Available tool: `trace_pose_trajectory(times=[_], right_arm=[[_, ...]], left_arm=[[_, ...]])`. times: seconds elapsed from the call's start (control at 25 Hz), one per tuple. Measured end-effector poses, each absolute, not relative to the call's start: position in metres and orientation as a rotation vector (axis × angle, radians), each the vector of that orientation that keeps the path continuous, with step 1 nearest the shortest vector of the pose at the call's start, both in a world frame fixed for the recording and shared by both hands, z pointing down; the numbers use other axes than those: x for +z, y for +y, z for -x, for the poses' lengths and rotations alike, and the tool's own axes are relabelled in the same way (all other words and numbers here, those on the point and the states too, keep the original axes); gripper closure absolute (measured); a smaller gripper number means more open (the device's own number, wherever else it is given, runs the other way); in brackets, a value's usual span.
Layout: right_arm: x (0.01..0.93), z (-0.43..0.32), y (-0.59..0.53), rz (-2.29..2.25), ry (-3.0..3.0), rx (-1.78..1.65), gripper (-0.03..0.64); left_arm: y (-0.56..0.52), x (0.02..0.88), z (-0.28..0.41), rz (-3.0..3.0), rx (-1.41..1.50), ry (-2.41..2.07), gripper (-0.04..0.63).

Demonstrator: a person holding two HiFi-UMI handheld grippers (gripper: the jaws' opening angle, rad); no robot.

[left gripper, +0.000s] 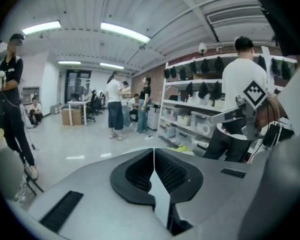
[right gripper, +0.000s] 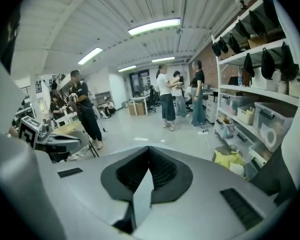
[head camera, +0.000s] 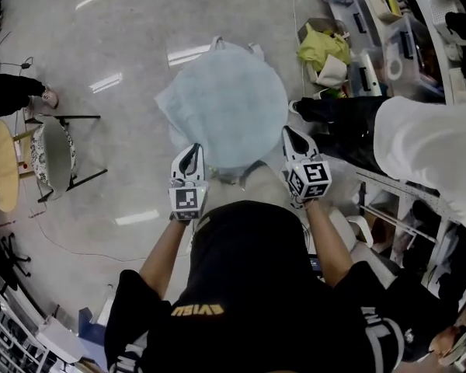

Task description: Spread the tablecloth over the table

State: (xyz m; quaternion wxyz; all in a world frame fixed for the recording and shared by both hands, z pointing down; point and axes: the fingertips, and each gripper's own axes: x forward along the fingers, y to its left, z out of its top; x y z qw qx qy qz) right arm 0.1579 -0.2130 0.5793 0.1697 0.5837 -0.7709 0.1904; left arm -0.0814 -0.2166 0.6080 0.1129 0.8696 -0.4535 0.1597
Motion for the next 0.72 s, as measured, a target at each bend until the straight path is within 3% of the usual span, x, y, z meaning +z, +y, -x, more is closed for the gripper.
trace_pose_trajectory(times=[0.36,0.72], right_arm=[[0.485,-0.123,-0.132,-1.652,-2.382,0.168,0.617],[0.439,-0.132,-0.011,-1.753,-2.569,0.216,0.617]], left_arm=[[-0.133,0.486,0.064,-2.621,0.089,-1.522,0.577],[0.004,0.450,0.057,-2.589,0.140,-1.644,0.577]])
